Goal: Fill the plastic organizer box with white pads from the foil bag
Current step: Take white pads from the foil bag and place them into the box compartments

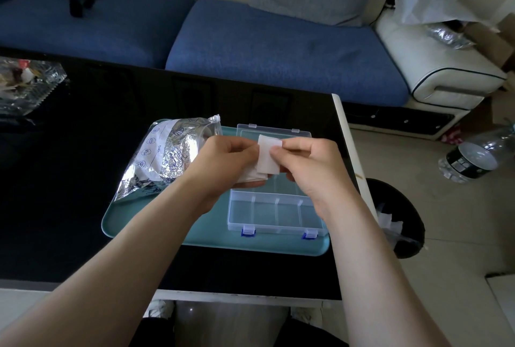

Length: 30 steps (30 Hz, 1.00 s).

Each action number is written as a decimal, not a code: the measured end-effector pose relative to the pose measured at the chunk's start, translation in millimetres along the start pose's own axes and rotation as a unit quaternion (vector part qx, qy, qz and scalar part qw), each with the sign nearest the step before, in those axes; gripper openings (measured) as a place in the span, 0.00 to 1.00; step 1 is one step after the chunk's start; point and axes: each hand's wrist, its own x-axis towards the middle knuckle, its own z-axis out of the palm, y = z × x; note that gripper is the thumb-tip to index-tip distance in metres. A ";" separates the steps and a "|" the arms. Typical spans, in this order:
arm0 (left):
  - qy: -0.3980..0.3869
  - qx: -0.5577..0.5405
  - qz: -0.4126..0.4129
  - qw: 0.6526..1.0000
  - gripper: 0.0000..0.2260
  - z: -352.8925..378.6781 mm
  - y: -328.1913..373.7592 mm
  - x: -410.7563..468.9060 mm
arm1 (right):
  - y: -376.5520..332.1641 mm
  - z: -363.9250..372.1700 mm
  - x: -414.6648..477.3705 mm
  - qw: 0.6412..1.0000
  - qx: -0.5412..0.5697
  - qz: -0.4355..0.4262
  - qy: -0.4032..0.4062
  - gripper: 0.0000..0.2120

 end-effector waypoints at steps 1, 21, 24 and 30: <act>-0.002 -0.003 -0.003 1.000 0.08 0.2 1.3 -0.5 | 1.4 1.2 0.7 1.000 -0.002 -0.003 0.009 0.10; -0.032 -0.004 0.008 0.999 0.12 -3.3 -2.1 2.5 | 1.2 -10.1 9.4 0.996 0.086 0.038 -0.011 0.08; -0.042 -0.008 0.008 0.999 0.10 -2.1 -0.9 1.0 | 1.5 -7.1 6.5 0.996 0.062 0.036 -0.059 0.09; -0.060 -0.012 -0.010 0.998 0.11 -0.1 4.6 -3.3 | 7.6 -5.8 7.1 0.999 0.020 -0.014 -0.045 0.11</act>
